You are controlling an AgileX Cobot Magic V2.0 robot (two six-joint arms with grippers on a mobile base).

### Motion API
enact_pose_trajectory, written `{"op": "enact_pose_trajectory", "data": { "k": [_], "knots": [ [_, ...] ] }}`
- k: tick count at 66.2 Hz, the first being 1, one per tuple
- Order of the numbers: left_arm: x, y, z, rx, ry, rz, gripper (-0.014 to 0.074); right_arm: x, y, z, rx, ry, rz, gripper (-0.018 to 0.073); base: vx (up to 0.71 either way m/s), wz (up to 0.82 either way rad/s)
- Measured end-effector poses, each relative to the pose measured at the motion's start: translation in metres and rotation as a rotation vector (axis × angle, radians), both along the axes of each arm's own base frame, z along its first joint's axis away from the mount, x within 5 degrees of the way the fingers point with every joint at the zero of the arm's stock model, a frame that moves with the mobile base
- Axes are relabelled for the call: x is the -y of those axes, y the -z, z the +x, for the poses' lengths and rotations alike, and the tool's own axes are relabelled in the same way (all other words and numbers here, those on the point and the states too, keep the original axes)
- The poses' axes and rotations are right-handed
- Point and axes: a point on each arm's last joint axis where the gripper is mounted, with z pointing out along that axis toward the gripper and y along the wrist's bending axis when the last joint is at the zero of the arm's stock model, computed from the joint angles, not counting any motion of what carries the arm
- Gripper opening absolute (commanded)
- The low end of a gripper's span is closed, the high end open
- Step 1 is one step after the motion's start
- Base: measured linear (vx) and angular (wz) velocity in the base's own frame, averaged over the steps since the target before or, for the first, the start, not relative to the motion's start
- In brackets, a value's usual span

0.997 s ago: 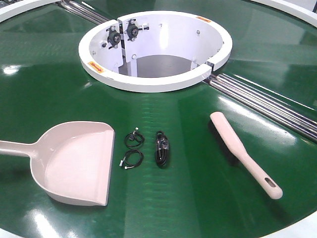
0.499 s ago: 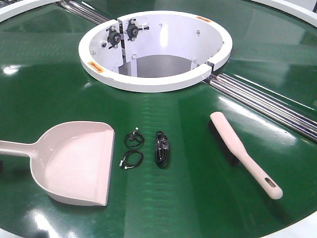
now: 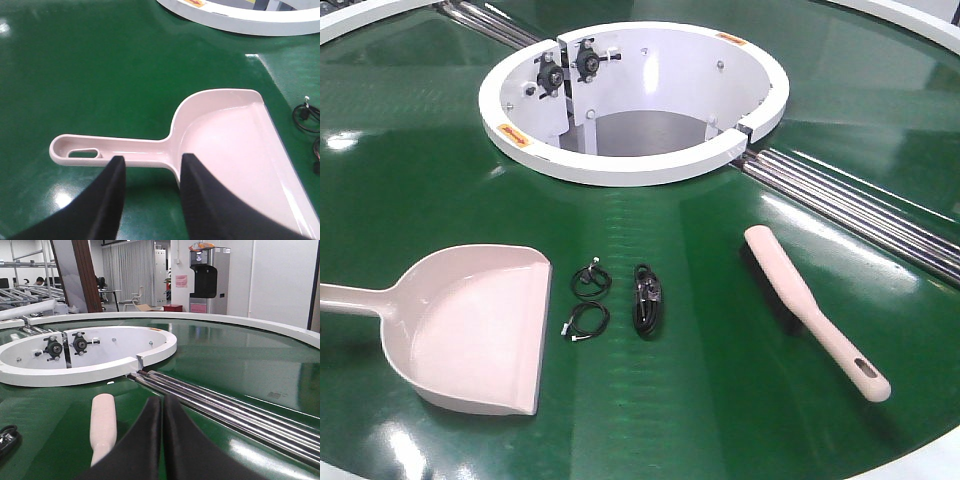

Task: Clean and inspect green conveyor with broom and dustpan
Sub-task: 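Move the left gripper down to the pink dustpan's handle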

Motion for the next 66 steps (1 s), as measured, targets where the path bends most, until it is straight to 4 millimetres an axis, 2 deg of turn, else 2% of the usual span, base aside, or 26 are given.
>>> {"op": "enact_pose_trajectory", "data": {
  "k": [8,22,29,66],
  "knots": [
    [0.0,0.0,0.0,0.0,0.0,0.0,0.0311,0.0,0.0,0.0,0.0,0.0,0.0,-0.0008,0.0,0.0],
    [-0.0001,0.0,0.0,0.0,0.003,0.006,0.0486,0.0,0.0,0.0,0.0,0.0,0.0,-0.0008,0.0,0.0],
    [-0.0001,0.0,0.0,0.0,0.003,0.007,0.0539,0.0,0.0,0.0,0.0,0.0,0.0,-0.0008,0.0,0.0],
    [0.0,-0.002,-0.0002,-0.008,0.018,0.029,0.054,0.0,0.0,0.0,0.0,0.0,0.0,-0.0008,0.0,0.0]
  ]
}}
